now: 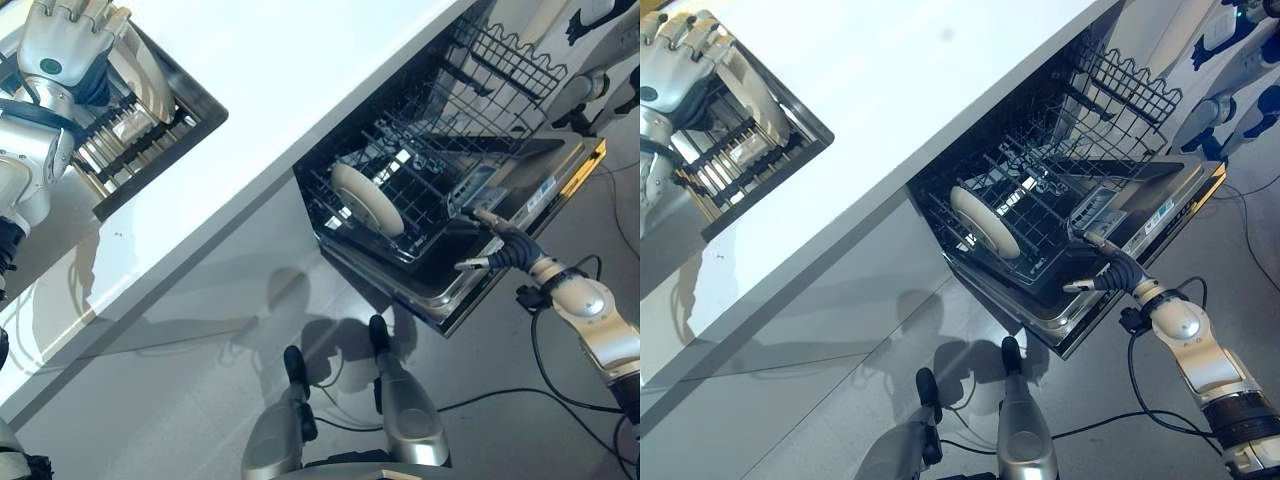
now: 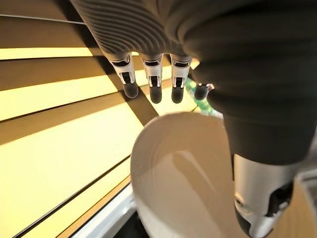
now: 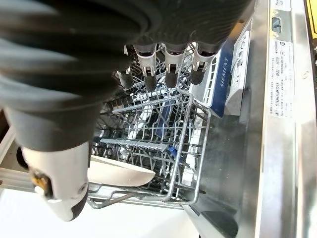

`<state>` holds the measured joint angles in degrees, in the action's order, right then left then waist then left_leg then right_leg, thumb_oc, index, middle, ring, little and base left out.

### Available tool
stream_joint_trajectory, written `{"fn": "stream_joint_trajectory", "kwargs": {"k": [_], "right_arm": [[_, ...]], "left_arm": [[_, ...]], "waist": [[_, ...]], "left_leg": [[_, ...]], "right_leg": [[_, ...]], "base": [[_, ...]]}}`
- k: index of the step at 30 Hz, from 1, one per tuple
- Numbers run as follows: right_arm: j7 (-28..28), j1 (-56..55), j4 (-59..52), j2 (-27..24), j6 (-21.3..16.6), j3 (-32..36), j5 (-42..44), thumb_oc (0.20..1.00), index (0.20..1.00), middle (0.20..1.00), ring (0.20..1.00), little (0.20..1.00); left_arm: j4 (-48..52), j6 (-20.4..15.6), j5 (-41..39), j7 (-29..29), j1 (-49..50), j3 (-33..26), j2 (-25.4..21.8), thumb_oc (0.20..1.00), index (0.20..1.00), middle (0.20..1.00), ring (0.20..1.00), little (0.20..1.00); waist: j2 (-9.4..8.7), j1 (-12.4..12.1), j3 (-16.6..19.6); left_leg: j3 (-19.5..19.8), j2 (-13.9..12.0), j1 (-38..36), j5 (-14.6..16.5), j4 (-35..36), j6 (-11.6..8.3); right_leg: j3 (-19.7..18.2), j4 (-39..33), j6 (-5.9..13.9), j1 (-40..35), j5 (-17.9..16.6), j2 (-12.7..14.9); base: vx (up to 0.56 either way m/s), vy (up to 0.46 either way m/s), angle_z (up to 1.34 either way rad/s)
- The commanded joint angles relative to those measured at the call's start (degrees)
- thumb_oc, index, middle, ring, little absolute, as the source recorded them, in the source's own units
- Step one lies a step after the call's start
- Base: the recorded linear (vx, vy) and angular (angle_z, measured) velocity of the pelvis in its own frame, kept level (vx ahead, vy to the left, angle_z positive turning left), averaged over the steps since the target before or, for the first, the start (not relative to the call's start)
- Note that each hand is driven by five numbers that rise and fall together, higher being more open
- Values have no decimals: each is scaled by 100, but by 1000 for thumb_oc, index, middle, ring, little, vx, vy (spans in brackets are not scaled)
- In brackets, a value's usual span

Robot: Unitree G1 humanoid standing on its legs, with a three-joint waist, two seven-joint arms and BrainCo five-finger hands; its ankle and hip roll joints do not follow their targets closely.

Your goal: Pick up plates and place into dishwasher.

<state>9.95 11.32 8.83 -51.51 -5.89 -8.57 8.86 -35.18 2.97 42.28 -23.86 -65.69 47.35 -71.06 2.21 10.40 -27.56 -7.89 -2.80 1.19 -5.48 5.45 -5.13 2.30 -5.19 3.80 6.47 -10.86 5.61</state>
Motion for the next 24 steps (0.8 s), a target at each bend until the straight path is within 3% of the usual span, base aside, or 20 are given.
{"fn": "stream_joint_trajectory", "kwargs": {"k": [1, 5, 6, 7, 8, 24], "right_arm": [[7, 258, -414, -460, -244, 513, 401, 1000, 1000, 1000, 1000, 1000], [54, 363, -381, -511, -285, 482, 525, 1000, 1000, 1000, 1000, 1000], [54, 391, -371, -527, -304, 467, 542, 1000, 1000, 1000, 1000, 1000], [54, 414, -370, -537, -323, 453, 556, 1000, 1000, 1000, 1000, 1000], [24, 441, -379, -552, -332, 437, 550, 1000, 1000, 1000, 1000, 1000], [82, 657, -324, -709, -484, 518, 916, 1000, 1000, 1000, 1000, 1000]], "left_arm": [[-264, -50, 545, 227, -823, 209, -597, 1000, 1000, 1000, 1000, 1000], [-440, -149, 812, 636, -1033, 508, -555, 1000, 1000, 1000, 1000, 1000], [-495, -134, 817, 775, -1074, 557, -534, 736, 736, 736, 736, 736], [-539, -83, 772, 899, -1129, 620, -515, 564, 564, 564, 564, 564], [-604, -65, 715, 1014, -1182, 685, -488, 200, 200, 200, 200, 200], [-1480, -244, 923, 882, -1341, 785, -216, 200, 200, 200, 200, 200]], "waist": [[-10, 128, -110], [-1, 157, -104], [8, 162, -100], [10, 163, -92], [15, 171, -82], [87, 261, 84]], "left_leg": [[-356, 614, 329, 507, -145, 406], [-404, 622, 377, 494, -127, 408], [-409, 624, 383, 490, -122, 407], [-409, 626, 391, 488, -121, 407], [-419, 626, 393, 486, -116, 406], [-430, 647, 401, 493, -74, 368]], "right_leg": [[111, 644, 382, 423, 741, -212], [123, 626, 386, 478, 713, -214], [132, 626, 389, 488, 708, -214], [139, 627, 391, 495, 707, -214], [145, 626, 395, 499, 706, -212], [190, 578, 368, 504, 724, -193]], "base": [[-29, 48, 1], [-17, 20, 0], [0, 0, 0], [0, 0, 0], [0, 0, 0], [-2, 1, 0]]}}
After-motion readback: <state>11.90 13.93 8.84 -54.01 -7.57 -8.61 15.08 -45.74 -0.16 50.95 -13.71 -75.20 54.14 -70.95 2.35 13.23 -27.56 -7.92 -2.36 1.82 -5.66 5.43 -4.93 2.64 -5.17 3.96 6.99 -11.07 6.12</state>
